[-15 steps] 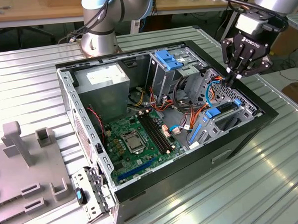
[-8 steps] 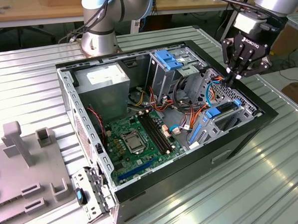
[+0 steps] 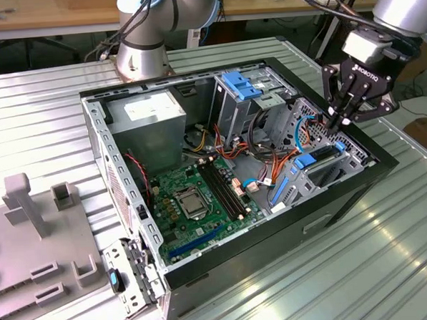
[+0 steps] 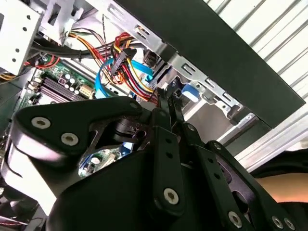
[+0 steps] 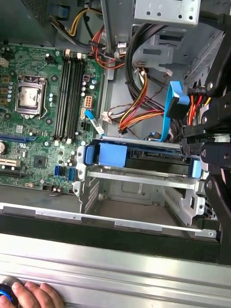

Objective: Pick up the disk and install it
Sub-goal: 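Insert the first disk wire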

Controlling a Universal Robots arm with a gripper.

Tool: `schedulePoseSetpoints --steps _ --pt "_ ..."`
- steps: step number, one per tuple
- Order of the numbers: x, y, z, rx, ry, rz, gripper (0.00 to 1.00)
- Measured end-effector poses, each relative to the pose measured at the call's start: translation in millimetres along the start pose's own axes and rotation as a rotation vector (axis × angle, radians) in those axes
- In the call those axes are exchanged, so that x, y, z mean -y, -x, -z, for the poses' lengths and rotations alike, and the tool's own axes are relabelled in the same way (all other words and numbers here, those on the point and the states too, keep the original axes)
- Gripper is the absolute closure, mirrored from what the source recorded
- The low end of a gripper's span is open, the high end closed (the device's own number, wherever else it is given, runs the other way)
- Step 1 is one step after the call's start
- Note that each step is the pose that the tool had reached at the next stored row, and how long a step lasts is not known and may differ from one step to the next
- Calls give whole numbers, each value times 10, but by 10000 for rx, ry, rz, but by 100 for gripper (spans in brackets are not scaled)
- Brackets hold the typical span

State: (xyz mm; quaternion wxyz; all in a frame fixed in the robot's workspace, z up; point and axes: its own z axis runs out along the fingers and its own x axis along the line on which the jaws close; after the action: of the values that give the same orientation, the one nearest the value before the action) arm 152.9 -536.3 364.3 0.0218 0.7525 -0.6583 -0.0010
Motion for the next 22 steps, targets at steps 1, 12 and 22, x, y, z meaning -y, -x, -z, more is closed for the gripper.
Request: schedulePoseSetpoints --steps 1,12,22 --pt "-5 -26 -3 50 -7 3 83" --pt "-227 -221 -133 413 -528 -755 83" --pt "-235 -199 -160 415 -527 -896 83"
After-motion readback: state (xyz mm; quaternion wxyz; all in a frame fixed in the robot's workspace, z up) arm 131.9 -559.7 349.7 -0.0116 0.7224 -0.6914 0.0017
